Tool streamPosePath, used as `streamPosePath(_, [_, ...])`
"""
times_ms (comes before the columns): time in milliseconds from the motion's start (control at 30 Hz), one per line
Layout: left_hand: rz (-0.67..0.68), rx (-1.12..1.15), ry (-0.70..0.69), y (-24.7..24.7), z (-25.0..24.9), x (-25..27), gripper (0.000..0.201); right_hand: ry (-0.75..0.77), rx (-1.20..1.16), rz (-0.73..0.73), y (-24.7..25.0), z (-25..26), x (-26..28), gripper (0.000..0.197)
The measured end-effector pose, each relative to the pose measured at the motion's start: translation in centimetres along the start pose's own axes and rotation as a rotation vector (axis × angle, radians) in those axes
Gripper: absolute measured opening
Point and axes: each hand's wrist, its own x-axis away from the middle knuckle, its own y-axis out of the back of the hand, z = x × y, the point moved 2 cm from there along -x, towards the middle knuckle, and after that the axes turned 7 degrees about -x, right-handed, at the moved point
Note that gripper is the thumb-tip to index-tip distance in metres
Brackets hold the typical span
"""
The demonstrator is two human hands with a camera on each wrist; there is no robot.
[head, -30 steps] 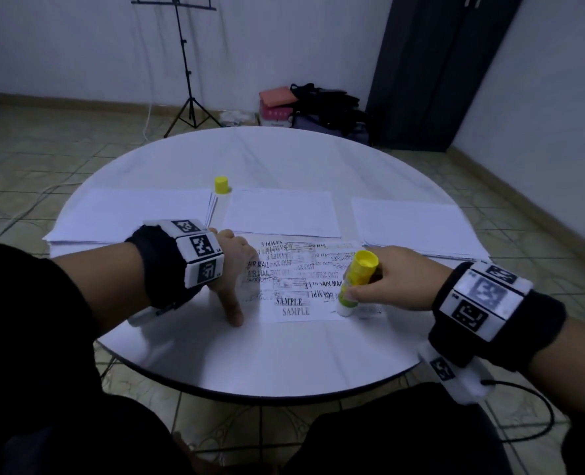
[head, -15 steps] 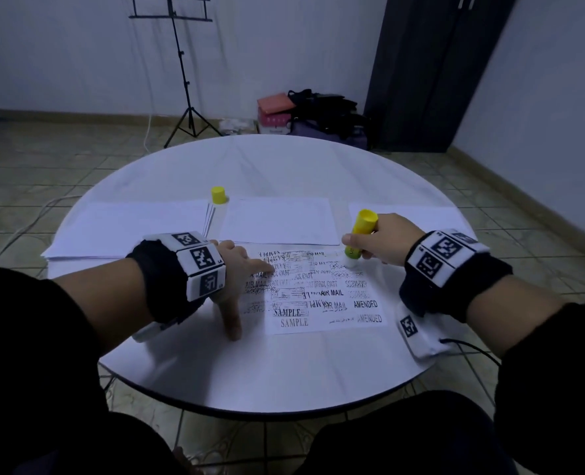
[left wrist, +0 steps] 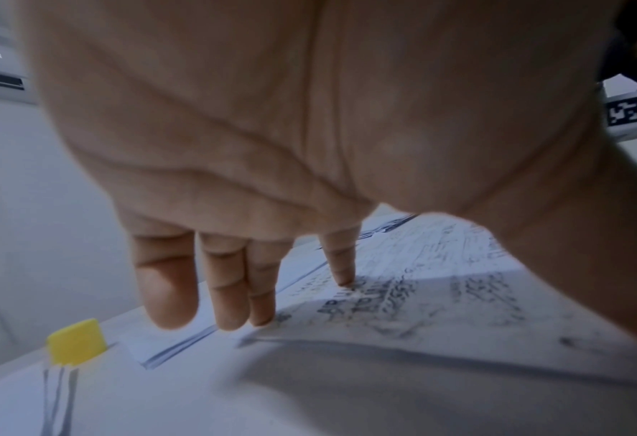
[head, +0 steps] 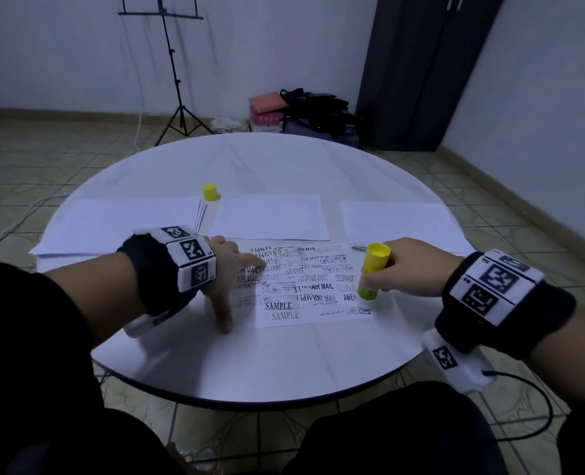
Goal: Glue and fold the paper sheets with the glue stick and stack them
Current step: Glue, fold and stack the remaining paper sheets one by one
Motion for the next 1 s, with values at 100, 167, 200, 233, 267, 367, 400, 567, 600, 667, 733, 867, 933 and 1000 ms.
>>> streamPosePath(100, [0.011, 0.023, 0.004, -0.1, 0.0, 0.1, 0.126, -0.003, -0.212, -0.003, 0.1, -0.4, 0.4, 0.021])
streamPosePath(167, [0.013, 0.044, 0.006, -0.1, 0.1, 0.2, 0.126, -0.026, -0.374, -0.035, 0.3, -1.0, 0.3, 0.033])
streamPosePath(200, [0.011, 0.06, 0.007, -0.2, 0.1, 0.2, 0.126, -0.043, -0.462, -0.059, 0.3, -1.1, 0.3, 0.036])
streamPosePath(233, [0.008, 0.076, 0.009, -0.2, 0.1, 0.3, 0.125, -0.059, -0.532, -0.074, 0.3, -1.3, 0.1, 0.038])
streamPosePath(267, [0.005, 0.088, 0.011, -0.2, 0.1, 0.4, 0.125, -0.074, -0.596, -0.07, 0.2, -1.3, 0.0, 0.038])
streamPosePath(367, [0.013, 0.101, 0.028, -0.2, 0.1, 0.6, 0.125, -0.101, -0.718, -0.056, -0.1, -1.3, -0.2, 0.021])
streamPosePath(400, [0.016, 0.104, 0.033, -0.2, 0.1, 0.6, 0.125, -0.103, -0.748, -0.09, -0.2, -1.4, -0.5, 0.014])
streamPosePath(567, [0.03, 0.126, 0.035, -0.2, 0.0, 0.6, 0.128, -0.194, -0.714, -0.336, 0.1, -2.8, -2.5, 0.028])
streamPosePath(600, [0.034, 0.13, 0.035, -0.3, 0.1, 0.6, 0.128, -0.218, -0.735, -0.35, 0.1, -3.2, -2.8, 0.04])
streamPosePath(667, [0.037, 0.138, 0.035, -0.2, 0.1, 0.6, 0.128, -0.258, -0.734, -0.357, 0.2, -3.8, -3.4, 0.052])
streamPosePath(733, [0.043, 0.143, 0.033, -0.2, 0.1, 0.7, 0.127, -0.272, -0.667, -0.361, 0.4, -3.9, -3.8, 0.035])
streamPosePath(867, [0.051, 0.15, 0.029, -0.2, -0.2, 0.7, 0.121, -0.316, -0.506, -0.385, 0.7, -3.7, -4.3, 0.027])
streamPosePath(933, [0.056, 0.157, 0.027, -0.3, -0.2, 0.7, 0.12, -0.35, -0.436, -0.376, 0.6, -3.5, -4.5, 0.037])
streamPosePath(1000, [0.061, 0.158, 0.022, -0.4, -0.3, 0.7, 0.118, -0.371, -0.386, -0.364, 0.5, -3.2, -4.5, 0.043])
